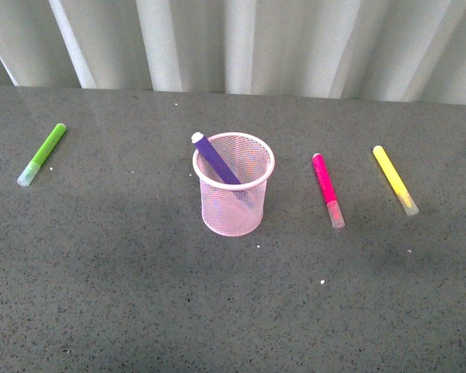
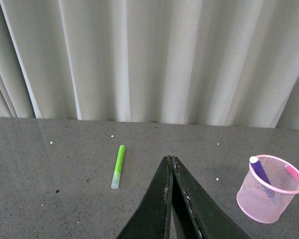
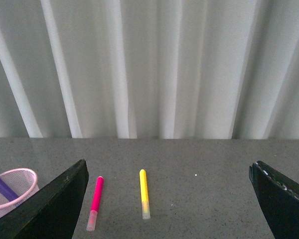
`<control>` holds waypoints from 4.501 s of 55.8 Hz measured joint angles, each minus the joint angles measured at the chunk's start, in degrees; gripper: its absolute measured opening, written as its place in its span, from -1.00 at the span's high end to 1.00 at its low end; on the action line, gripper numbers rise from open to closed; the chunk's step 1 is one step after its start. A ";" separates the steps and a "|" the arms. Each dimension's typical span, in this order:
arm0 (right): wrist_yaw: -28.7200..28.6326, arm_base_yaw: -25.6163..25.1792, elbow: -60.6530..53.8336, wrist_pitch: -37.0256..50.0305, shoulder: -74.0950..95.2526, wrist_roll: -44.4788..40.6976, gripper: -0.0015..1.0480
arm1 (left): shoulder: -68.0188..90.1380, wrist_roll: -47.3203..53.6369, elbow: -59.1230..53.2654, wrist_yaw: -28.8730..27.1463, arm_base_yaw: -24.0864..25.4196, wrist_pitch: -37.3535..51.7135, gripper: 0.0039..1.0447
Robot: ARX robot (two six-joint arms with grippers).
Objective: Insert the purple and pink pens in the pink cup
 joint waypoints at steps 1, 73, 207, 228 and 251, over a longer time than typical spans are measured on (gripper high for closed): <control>0.00 0.00 0.00 0.00 0.00 0.00 -0.87 | 0.00 0.00 0.00 0.00 0.00 0.00 0.93; 0.85 -2.93 47.28 23.87 72.06 4.66 -0.87 | -0.02 0.04 0.00 0.00 0.00 -0.04 -0.88; -3.19 10.97 84.87 -5.11 137.76 16.81 0.77 | -0.02 0.07 0.00 0.00 0.00 -0.04 -0.88; -12.66 12.07 67.43 23.58 117.90 22.47 0.78 | -0.02 0.04 0.00 0.00 0.00 -0.04 -0.88; -12.68 21.53 52.81 46.53 103.36 7.26 0.78 | -0.02 0.04 0.00 0.00 0.00 -0.04 -0.88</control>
